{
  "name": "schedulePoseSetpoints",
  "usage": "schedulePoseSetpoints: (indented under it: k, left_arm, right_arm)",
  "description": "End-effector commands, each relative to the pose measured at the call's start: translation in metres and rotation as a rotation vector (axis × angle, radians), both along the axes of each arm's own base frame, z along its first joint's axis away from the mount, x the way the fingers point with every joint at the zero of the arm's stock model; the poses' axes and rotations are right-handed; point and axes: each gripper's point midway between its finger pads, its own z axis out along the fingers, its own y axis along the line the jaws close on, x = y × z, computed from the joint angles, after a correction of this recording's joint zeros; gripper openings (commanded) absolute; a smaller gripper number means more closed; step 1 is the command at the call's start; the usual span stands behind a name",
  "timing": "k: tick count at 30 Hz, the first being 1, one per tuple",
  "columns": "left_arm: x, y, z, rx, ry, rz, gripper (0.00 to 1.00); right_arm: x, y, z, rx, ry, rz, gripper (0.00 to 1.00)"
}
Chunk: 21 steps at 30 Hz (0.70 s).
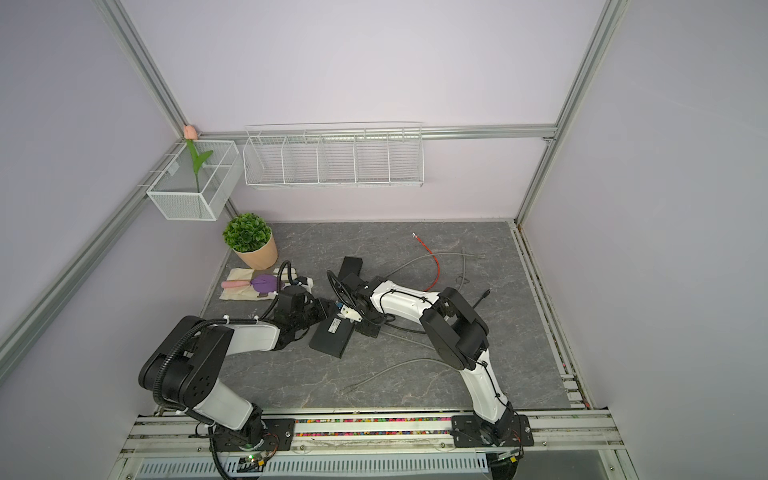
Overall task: Insert the plug into the switch port
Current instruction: 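Push the grey plug into the switch port beside the black plug with the right gripper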
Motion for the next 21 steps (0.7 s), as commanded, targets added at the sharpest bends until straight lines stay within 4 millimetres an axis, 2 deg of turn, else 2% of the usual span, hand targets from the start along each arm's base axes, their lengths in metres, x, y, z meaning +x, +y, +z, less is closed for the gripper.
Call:
schedulePoseSetpoints:
  k: [1,10,17,21]
  left_arm:
    - [-0.046,-0.039,-0.026,-0.06,0.167,-0.172,0.22]
    - [-0.053,-0.042,-0.028,-0.064,0.168,-0.183,0.22]
    - [-0.056,-0.05,-0.03,-0.085,0.173,-0.197,0.21]
    - [-0.06,-0.057,-0.033,-0.086,0.178,-0.21,0.21]
  right_arm:
    - [0.022,0.076,0.049,0.312,-0.107,0.034,0.07]
    - [0.023,0.079,0.06,0.318,-0.104,0.009,0.07]
    - [0.024,0.089,0.045,0.317,-0.086,0.007,0.07]
    - [0.026,0.096,0.055,0.358,-0.101,0.008,0.07]
